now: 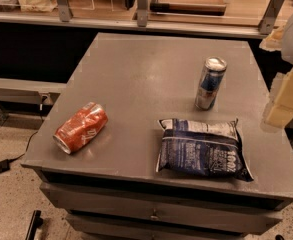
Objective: Place coke can upright
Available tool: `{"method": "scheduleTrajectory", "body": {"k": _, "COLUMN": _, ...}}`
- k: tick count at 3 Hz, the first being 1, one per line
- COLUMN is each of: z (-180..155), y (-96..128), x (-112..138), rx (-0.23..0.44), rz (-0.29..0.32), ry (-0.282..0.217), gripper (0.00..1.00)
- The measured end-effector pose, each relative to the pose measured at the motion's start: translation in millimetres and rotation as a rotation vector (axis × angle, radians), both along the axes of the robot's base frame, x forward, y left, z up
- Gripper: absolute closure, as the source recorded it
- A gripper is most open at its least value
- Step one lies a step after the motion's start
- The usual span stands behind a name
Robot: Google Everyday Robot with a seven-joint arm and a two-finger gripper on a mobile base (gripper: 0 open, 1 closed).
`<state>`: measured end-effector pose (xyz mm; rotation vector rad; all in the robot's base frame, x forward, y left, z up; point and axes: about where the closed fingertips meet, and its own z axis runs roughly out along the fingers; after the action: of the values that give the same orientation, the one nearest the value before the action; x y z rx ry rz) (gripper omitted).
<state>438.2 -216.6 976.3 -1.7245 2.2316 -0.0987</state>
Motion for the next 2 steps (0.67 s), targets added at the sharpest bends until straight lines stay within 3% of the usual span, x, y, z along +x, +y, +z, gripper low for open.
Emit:
{"method": "scheduleTrajectory", "body": {"k": 1, "z": 0, "y": 0, "x": 0, "rx": 0.0, "rz": 0.0, "ry": 0.0, "gripper": 0.0}}
{"method": "scheduleTrajectory", "body": {"k": 2, "z": 4, "y": 19, "x": 9, "rx": -0.051, "rz": 0.082, "ry": -0.022, "gripper": 0.0}}
